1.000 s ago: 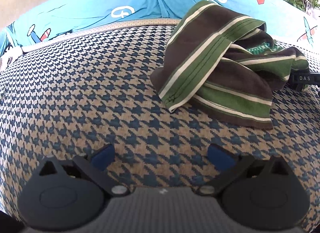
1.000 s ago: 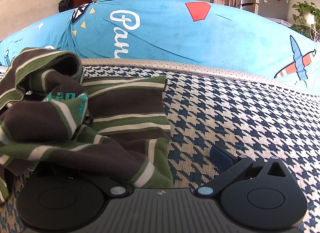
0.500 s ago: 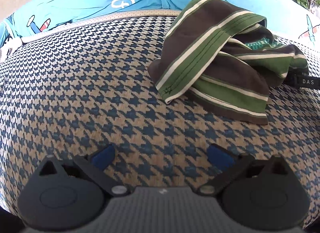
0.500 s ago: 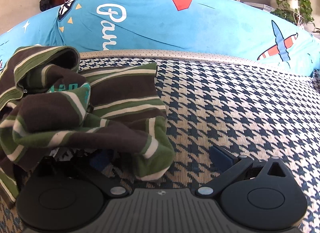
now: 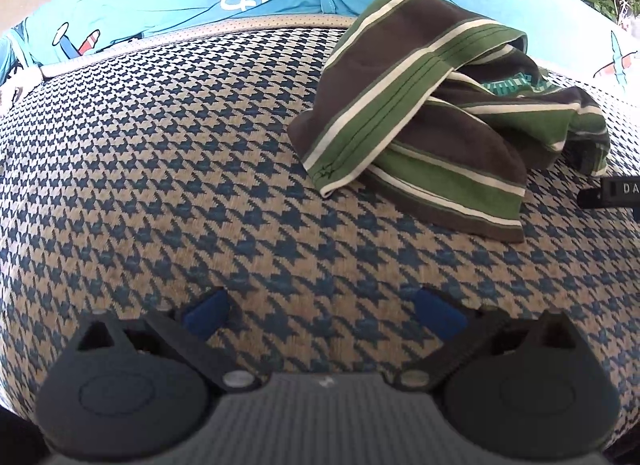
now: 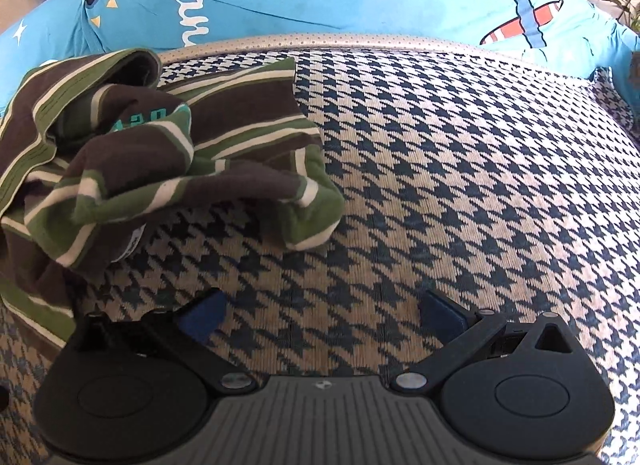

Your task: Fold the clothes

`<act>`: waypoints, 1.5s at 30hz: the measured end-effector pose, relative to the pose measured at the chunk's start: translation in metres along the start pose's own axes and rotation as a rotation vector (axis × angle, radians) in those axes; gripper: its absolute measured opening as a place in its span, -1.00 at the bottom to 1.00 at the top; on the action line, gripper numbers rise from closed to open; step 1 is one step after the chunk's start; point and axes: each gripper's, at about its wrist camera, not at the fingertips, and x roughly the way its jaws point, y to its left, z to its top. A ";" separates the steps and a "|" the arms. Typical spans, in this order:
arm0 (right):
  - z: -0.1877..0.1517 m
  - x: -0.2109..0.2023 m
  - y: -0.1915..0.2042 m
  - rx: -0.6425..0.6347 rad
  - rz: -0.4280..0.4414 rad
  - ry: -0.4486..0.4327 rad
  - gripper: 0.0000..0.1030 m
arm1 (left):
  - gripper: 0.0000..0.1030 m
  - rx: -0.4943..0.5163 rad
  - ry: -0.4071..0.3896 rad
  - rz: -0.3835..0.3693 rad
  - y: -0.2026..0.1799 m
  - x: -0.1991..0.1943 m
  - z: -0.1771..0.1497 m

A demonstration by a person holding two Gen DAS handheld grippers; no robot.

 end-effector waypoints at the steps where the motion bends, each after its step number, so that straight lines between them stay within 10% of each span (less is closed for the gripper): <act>1: -0.004 -0.003 0.000 0.009 -0.003 0.005 1.00 | 1.00 -0.001 -0.001 -0.006 0.001 -0.001 -0.001; 16: -0.065 -0.045 0.018 0.090 -0.056 -0.008 1.00 | 1.00 0.026 -0.026 0.014 -0.026 -0.016 -0.026; 29: -0.050 -0.028 0.012 0.110 -0.047 0.039 1.00 | 1.00 0.057 -0.060 0.023 -0.078 -0.058 -0.086; 45: -0.050 -0.030 0.011 0.088 -0.002 0.049 1.00 | 1.00 0.024 -0.011 0.062 -0.088 -0.068 -0.066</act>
